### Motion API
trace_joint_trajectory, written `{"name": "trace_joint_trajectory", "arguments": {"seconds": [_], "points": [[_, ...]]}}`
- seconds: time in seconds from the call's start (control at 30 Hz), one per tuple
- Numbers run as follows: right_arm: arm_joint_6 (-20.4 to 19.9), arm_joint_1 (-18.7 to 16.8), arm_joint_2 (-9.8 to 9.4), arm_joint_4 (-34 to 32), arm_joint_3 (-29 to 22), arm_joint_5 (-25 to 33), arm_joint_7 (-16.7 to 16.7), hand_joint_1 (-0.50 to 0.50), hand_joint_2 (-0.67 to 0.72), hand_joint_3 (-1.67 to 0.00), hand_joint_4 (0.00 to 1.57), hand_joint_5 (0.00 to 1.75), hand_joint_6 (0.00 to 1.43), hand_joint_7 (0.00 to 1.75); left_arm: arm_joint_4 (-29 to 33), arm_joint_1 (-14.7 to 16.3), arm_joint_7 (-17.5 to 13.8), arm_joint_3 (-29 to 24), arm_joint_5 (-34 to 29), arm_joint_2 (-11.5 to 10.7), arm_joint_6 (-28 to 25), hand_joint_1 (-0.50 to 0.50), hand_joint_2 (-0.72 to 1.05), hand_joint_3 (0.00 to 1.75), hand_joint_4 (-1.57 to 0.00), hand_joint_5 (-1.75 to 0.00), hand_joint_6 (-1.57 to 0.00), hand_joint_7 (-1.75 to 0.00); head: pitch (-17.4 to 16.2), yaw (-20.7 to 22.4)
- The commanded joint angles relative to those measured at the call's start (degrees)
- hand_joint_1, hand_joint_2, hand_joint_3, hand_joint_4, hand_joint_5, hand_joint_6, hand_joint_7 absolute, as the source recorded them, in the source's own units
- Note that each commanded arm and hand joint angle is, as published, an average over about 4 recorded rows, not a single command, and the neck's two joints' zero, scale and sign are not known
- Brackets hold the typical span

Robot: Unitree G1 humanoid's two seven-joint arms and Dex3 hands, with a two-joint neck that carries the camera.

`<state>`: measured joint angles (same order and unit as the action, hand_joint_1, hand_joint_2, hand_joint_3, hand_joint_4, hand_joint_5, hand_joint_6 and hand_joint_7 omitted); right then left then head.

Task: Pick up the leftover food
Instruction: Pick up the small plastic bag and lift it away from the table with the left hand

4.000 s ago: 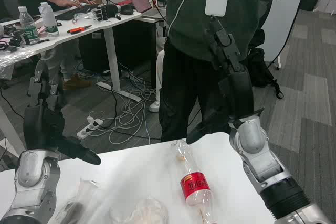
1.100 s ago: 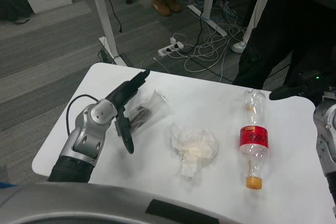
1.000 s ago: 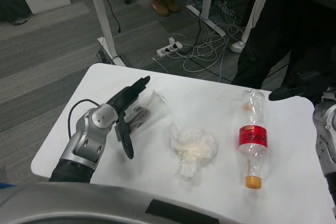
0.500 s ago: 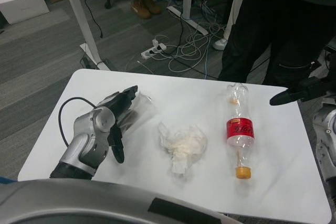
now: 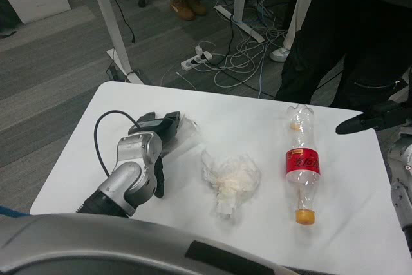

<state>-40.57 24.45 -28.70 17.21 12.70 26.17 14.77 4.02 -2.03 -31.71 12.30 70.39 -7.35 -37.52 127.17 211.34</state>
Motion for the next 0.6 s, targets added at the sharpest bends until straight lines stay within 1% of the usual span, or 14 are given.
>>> {"name": "trace_joint_trajectory", "arguments": {"seconds": [0.03, 0.13, 0.17, 0.2, 0.23, 0.27, 0.33, 0.4, 0.47, 0.53, 0.6], "points": [[-0.7, -0.9, -0.39, 0.3, 0.0, 0.4, 0.0, -0.43, 0.66, 0.0, 0.0, 0.0, 0.0, 0.0, -4.4, 1.2, -2.7, 1.1, -2.2, 0.0, -1.2, -0.5, 0.25, 0.0, 0.0, 0.0, 0.0, -0.03, 0.4, -0.4], [-0.7, -1.1, -0.33, 0.3, 0.0, 0.6, 0.0, -0.44, 0.66, 0.0, 0.0, 0.0, 0.0, 0.0, -5.5, 1.2, -2.8, 1.1, -3.5, 0.0, -1.5, -0.5, 0.49, 0.0, 0.0, -0.03, 0.0, -0.09, 0.3, -0.5], [-0.7, -1.1, -0.31, 0.3, 0.0, 0.7, 0.0, -0.45, 0.66, 0.0, 0.0, 0.0, 0.0, 0.0, -5.7, 1.2, -2.8, 1.0, -3.9, 0.1, -1.6, -0.49, 0.58, 0.0, 0.0, -0.15, 0.0, -0.14, 0.2, -0.6], [-0.7, -1.1, -0.31, 0.3, 0.0, 0.8, 0.0, -0.45, 0.66, 0.0, 0.0, 0.0, 0.0, 0.0, -5.9, 1.2, -2.8, 0.9, -4.3, 0.1, -1.6, -0.48, 0.63, 0.0, 0.0, -0.28, 0.0, -0.19, 0.2, -0.5], [-0.7, -1.2, -0.31, 0.3, 0.0, 0.9, 0.0, -0.46, 0.66, 0.0, 0.0, 0.0, 0.0, 0.0, -6.1, 1.2, -2.8, 0.7, -4.7, 0.1, -1.7, -0.46, 0.67, 0.0, 0.0, -0.44, 0.0, -0.28, 0.2, -0.5], [-0.7, -1.2, -0.31, 0.4, 0.0, 0.9, 0.0, -0.46, 0.66, 0.0, 0.0, 0.0, 0.0, 0.0, -6.2, 1.2, -2.8, 0.6, -5.1, 0.1, -1.7, -0.43, 0.69, 0.0, 0.0, -0.56, 0.0, -0.35, 0.2, -0.5], [-0.7, -1.2, -0.33, 0.5, 0.0, 1.0, 0.0, -0.46, 0.66, 0.0, 0.0, 0.0, 0.0, 0.0, -6.4, 1.2, -2.8, 0.4, -5.7, 0.2, -1.7, -0.36, 0.74, 0.0, 0.0, -0.69, 0.0, -0.51, -0.2, -0.4], [-0.7, -1.2, -0.37, 0.6, 0.1, 1.2, 0.0, -0.46, 0.66, 0.0, 0.0, 0.0, 0.0, 0.0, -6.6, 1.2, -2.8, 0.0, -6.4, 0.2, -1.7, -0.3, 0.78, 0.0, -0.01, -0.82, 0.0, -0.63, -0.5, -0.3], [-0.7, -1.2, -0.42, 0.8, 0.1, 1.3, -0.1, -0.46, 0.66, 0.0, 0.0, 0.0, 0.0, 0.0, -6.6, 1.1, -2.8, -0.2, -7.0, 0.3, -1.7, -0.28, 0.76, 0.0, -0.04, -0.9, 0.0, -0.68, -0.4, -0.4], [-0.7, -1.2, -0.46, 0.9, 0.2, 1.4, -0.1, -0.46, 0.66, 0.0, 0.0, 0.0, 0.0, 0.0, -6.7, 1.0, -2.8, -0.4, -7.7, 0.3, -1.7, -0.28, 0.72, 0.0, -0.16, -0.92, 0.0, -0.7, -0.4, -0.4], [-0.7, -1.2, -0.5, 1.1, 0.3, 1.5, -0.1, -0.46, 0.66, 0.0, 0.0, 0.0, 0.0, 0.0, -6.7, 1.0, -2.8, -0.7, -8.7, 0.3, -1.7, -0.28, 0.69, 0.0, -0.32, -1.03, 0.0, -0.7, -1.1, 0.0]]}}
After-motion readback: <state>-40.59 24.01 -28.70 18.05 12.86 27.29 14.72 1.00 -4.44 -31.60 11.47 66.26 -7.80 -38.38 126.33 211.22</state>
